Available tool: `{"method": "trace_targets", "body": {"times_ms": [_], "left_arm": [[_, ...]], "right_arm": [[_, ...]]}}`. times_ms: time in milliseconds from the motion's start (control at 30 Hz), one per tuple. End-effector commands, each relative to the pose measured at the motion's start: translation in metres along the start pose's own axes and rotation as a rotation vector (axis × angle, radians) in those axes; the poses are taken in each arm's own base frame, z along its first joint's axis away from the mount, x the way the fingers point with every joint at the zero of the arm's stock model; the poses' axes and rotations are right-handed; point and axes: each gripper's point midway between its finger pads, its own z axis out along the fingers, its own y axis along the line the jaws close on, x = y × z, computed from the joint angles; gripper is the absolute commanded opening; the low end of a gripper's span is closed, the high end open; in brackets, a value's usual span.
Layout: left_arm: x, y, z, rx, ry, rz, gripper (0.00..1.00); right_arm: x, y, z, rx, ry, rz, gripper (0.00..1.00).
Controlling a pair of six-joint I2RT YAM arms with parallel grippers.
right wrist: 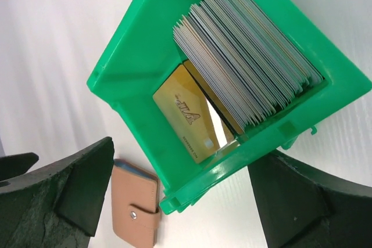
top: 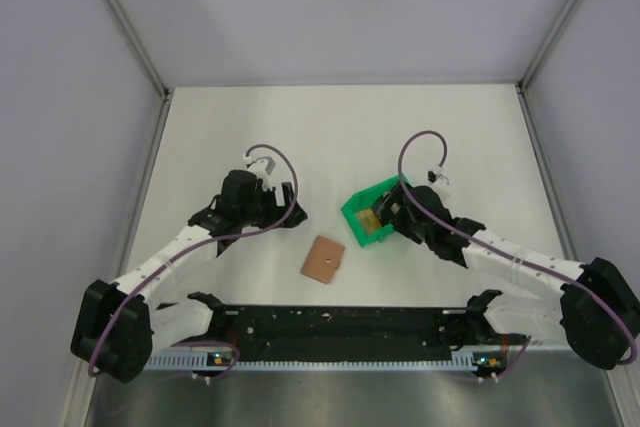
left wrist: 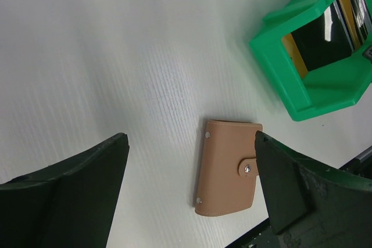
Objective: Put the credit cards into the card holder
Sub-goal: Move the storage box to the center of the board, then open the card holder at the center of the board.
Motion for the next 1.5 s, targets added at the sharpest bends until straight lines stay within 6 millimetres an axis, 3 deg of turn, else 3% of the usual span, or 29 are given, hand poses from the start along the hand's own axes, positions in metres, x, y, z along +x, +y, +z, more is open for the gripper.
{"method": "trace_targets", "body": {"times_ms": [0, 167, 333, 533, 667, 900, 1167, 1433, 1467], "left_arm": [[-0.002, -0.007, -0.003, 0.042, -0.027, 0.033, 0.93], [0.009, -0.006, -0.006, 0.049, 0.0, 0.025, 0.92], [0.041, 0.001, -0.003, 0.033, 0.084, -0.003, 0.89], [0.078, -0.001, -0.002, 0.054, 0.174, -0.04, 0.87], [0.095, -0.007, 0.0, 0.087, 0.222, -0.061, 0.77], [0.105, -0.026, 0.005, 0.169, 0.267, -0.091, 0.79], [0.123, -0.023, 0.01, 0.163, 0.325, -0.094, 0.75], [0.141, -0.016, 0.017, 0.134, 0.396, -0.113, 0.47], [0.137, -0.018, 0.019, 0.149, 0.378, -0.107, 0.38]], "right_arm": [[-0.021, 0.036, -0.007, -0.106, -0.017, -0.131, 0.93], [-0.001, 0.037, -0.037, -0.214, 0.06, -0.238, 0.88], [0.021, 0.032, -0.067, -0.334, 0.115, -0.321, 0.81], [0.07, 0.063, -0.086, -0.515, 0.283, -0.492, 0.66], [0.1, 0.076, -0.076, -0.538, 0.393, -0.601, 0.64], [0.125, 0.096, -0.059, -0.612, 0.477, -0.671, 0.5], [0.141, 0.083, -0.03, -0.524, 0.52, -0.677, 0.48], [0.163, 0.065, -0.014, -0.482, 0.593, -0.635, 0.45], [0.164, 0.063, -0.012, -0.47, 0.594, -0.628, 0.45]]}}
